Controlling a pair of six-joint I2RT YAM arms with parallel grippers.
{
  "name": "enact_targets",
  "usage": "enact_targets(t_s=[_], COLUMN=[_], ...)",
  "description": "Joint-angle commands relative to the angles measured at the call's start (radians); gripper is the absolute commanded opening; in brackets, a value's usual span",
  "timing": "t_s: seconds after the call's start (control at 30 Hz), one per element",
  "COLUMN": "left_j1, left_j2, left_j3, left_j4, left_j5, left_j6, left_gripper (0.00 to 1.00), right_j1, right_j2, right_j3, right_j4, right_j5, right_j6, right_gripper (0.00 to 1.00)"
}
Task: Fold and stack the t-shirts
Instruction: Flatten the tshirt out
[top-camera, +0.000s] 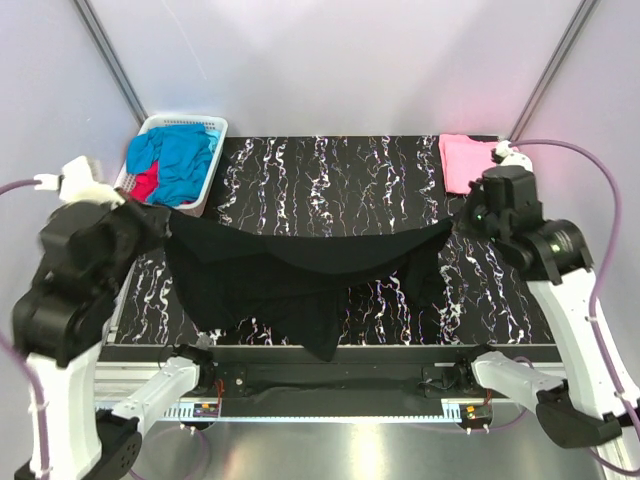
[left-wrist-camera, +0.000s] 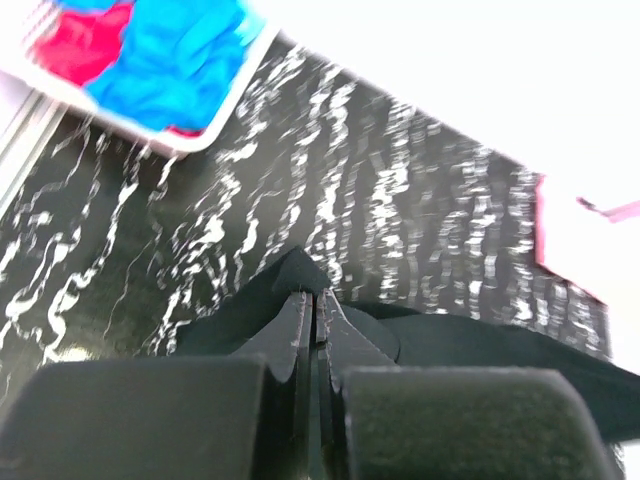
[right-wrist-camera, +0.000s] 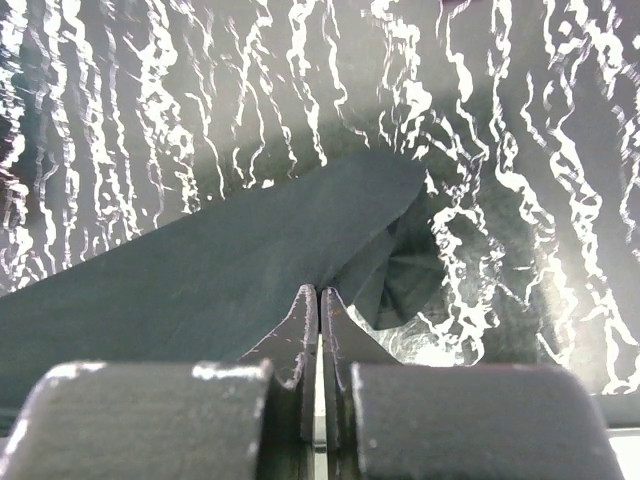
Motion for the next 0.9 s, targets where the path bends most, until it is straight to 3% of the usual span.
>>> enact_targets(t_s=[0.0, 0.37, 0.6, 0.87], left_j1=[0.001, 0.001, 0.001, 0.002], left_j2=[-0.060, -0.013, 0.030, 0.146], left_j3=[0.088, 0.365, 0.430, 0.654], left_j4=[0.009, -0.020, -0.026, 0.008], left_j5=[0.104, 0.208, 0.073, -0.029], left_j6=[0.091, 0.170, 0.259, 0.365], left_gripper=[0.00, 0.00, 0.00, 0.00], right_j1=[0.008, 0.008, 0.009, 0.009], right_j2=[-0.085, -0.092, -0.095, -0.030], right_j3=[0.073, 0.386, 0.491, 0.570], right_j4=[-0.023, -0.088, -0.072, -0.033], right_j5=[0.019, -0.065, -0.108, -0.050], right_j6=[-0.074, -0.239, -0.272, -0.325], right_gripper=[0.00, 0.00, 0.00, 0.00])
